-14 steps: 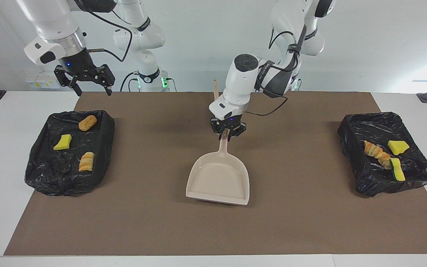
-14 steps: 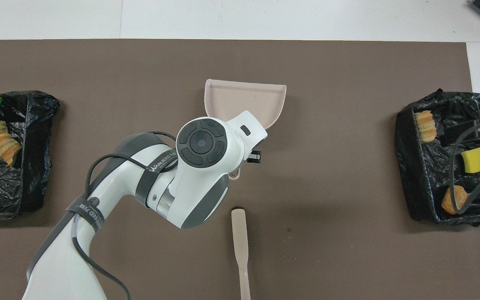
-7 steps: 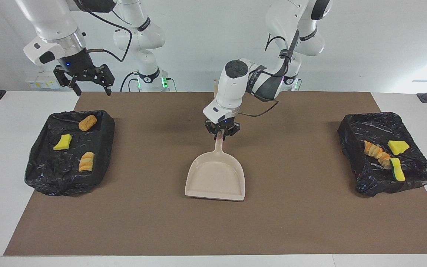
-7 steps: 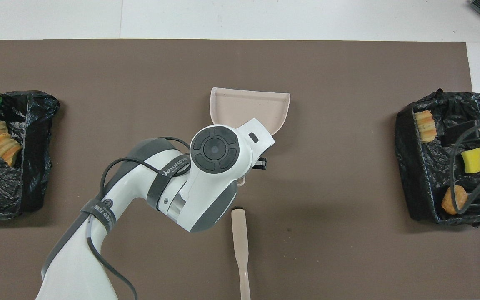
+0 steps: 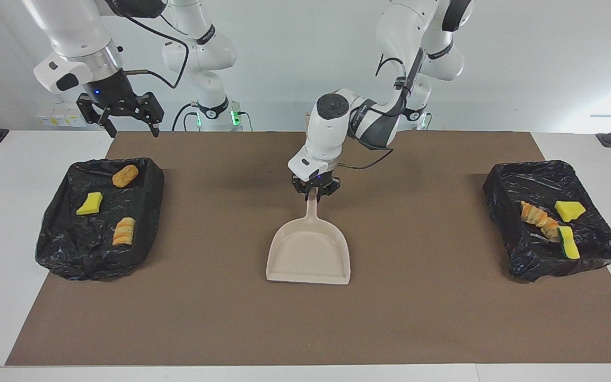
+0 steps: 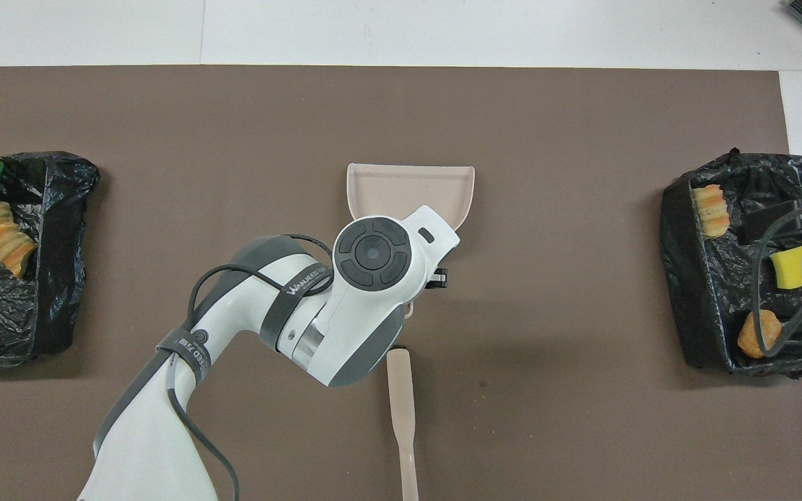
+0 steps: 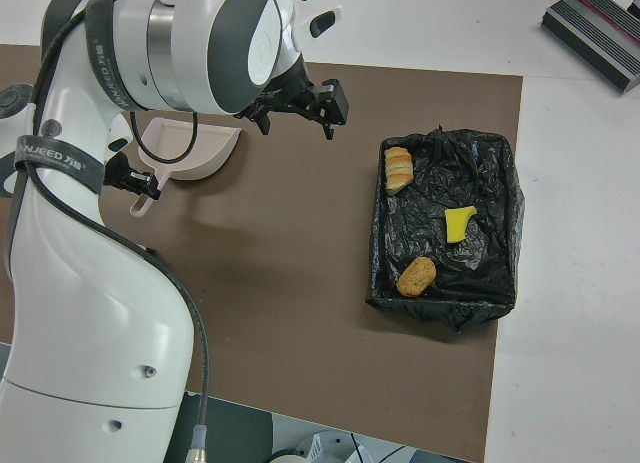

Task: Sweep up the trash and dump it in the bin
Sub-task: 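Bring the empty dustpan back to the table center with the left gripper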

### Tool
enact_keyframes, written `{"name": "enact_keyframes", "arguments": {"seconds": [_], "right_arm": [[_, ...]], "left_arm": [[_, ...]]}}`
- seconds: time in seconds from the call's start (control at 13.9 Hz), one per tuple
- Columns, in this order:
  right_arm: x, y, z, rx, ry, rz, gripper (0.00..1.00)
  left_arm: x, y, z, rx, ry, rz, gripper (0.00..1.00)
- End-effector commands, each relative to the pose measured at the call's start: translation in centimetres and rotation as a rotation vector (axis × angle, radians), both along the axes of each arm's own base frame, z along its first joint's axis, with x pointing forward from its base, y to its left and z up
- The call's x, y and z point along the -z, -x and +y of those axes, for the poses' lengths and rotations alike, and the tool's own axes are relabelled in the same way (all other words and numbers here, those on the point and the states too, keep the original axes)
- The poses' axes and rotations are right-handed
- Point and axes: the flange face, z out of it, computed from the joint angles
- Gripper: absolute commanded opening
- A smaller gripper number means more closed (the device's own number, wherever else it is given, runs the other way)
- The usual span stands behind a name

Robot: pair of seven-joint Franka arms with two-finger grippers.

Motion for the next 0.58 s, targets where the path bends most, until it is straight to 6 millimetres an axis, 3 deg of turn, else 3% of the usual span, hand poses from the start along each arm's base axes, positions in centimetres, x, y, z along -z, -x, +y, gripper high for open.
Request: {"name": "enact_keyframes", "arguments": {"seconds": [0.0,0.29,0.51], "right_arm": [[-0.3,0.1,-0.2,0.021,-0.016,-0.012,1.00],[-0.3,0.1,-0.2,0.021,-0.016,-0.011,1.00],[-0.3,0.1,-0.2,0.021,-0.016,-0.012,1.00]], "left_arm": [[-0.3,-0.2,-0.5,-0.189,0.050,-0.018,1.00],[-0.4,-0.3,-0.1,-0.228,0.045,-0.007,1.00],[-3.4,-1.9,2.5,-0.266,0.056,-0.028,1.00]]}}
